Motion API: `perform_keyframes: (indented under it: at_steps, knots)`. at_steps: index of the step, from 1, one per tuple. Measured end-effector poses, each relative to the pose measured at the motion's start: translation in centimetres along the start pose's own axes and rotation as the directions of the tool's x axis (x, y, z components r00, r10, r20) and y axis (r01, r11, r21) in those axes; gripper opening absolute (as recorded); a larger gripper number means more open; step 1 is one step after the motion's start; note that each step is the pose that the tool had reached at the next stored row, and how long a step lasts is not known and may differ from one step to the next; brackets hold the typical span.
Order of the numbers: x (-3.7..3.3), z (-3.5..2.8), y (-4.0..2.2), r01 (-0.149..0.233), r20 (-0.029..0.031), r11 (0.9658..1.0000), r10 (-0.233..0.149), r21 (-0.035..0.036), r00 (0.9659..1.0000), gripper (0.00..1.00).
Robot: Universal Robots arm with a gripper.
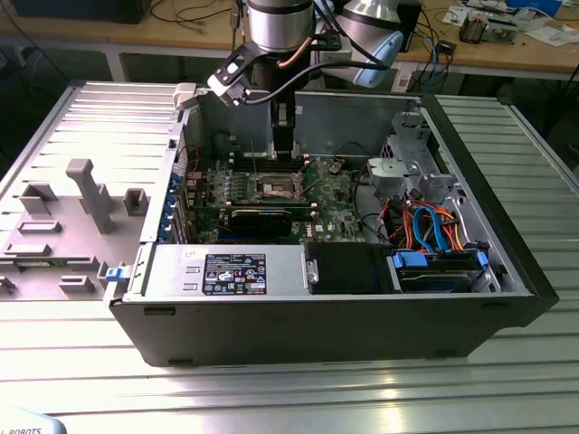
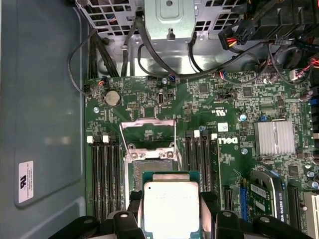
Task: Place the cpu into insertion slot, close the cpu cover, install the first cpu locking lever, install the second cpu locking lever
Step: 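Place the cpu into insertion slot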
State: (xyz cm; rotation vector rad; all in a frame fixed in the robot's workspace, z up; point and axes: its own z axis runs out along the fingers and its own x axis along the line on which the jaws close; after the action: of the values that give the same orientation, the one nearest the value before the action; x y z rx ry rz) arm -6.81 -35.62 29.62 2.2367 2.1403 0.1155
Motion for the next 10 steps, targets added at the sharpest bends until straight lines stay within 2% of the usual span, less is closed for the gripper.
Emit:
perform_keyframes:
  at_steps: [5, 10]
  knots:
    - [0.45, 1.01, -0.12, 0.004, -0.0003, 1.0, -0.004, 0.0001, 1.0, 0.54]
    - [0.44, 2.08, -0.21, 0.019, -0.0015, 0.9998, -0.019, 0.0005, 0.9998, 0.54]
